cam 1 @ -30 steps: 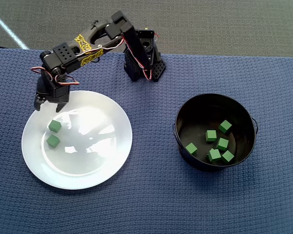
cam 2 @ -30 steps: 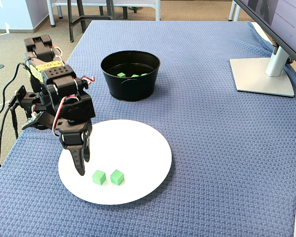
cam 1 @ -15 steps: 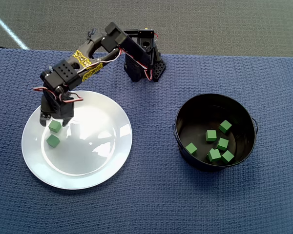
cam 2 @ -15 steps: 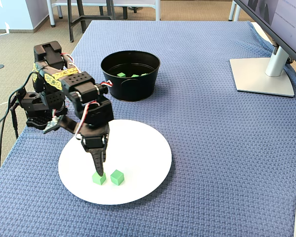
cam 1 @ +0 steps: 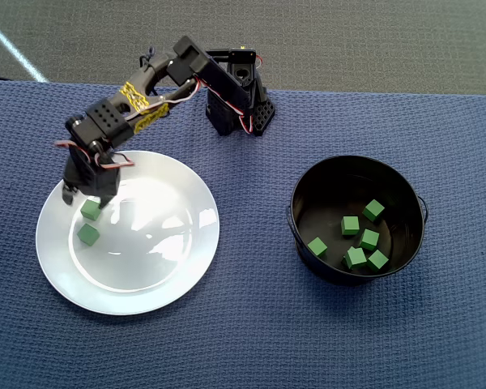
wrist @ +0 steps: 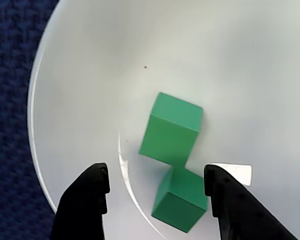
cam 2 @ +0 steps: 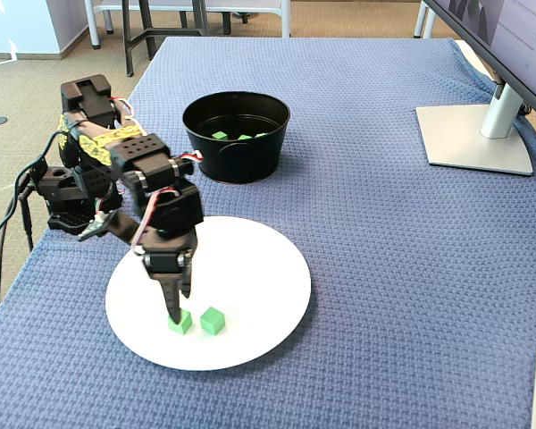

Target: Pick up the green cubes from the white plate and place them in the black recipient

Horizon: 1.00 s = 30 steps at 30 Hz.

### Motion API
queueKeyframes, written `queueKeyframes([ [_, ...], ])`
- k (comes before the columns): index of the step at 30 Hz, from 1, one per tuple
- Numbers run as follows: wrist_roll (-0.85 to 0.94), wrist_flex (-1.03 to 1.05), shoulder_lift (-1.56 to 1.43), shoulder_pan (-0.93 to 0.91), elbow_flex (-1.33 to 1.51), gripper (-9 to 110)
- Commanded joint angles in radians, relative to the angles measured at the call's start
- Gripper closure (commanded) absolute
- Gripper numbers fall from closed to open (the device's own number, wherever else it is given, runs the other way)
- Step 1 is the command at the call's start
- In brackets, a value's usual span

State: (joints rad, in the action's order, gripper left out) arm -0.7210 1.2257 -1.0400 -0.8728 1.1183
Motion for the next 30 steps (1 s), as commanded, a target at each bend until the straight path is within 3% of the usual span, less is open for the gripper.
queueKeyframes([
  [1,-0.049,-0.032,-0.046,-0.031,-0.006,85],
  [30,-0.002,-0.135,-0.103,0.054,0.172,82],
])
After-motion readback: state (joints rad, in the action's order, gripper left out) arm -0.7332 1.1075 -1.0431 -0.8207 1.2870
